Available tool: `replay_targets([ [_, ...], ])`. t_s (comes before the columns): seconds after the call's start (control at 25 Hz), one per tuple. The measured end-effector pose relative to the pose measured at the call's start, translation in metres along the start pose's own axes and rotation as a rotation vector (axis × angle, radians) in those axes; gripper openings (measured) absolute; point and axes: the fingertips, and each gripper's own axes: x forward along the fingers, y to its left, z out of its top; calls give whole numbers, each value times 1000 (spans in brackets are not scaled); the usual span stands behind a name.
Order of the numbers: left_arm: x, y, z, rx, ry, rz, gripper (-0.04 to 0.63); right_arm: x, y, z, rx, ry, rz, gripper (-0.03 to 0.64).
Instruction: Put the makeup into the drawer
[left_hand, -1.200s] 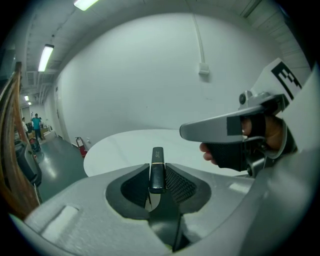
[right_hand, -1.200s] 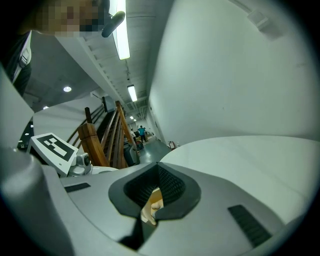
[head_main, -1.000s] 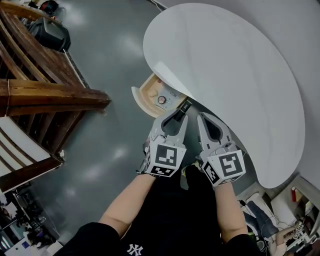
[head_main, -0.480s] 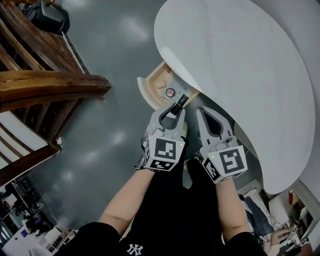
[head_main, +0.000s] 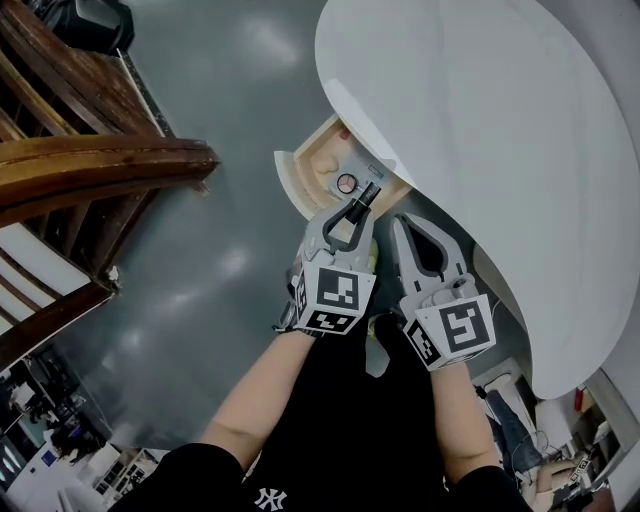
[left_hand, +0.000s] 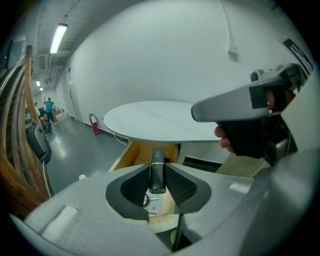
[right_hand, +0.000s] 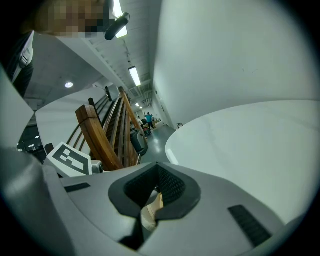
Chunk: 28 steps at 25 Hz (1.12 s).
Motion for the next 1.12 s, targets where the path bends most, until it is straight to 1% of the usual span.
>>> replay_targets([
  [0.24, 16, 4, -14, 2, 27, -5, 103, 10, -7, -11, 9, 7, 0, 15],
  [0.76, 40, 7, -24, 8, 62, -7, 103, 22, -19, -24, 22, 19, -9, 15],
  [1.12, 44, 9, -27, 1, 65, -2, 103, 23, -19, -28, 25, 20, -7, 15],
])
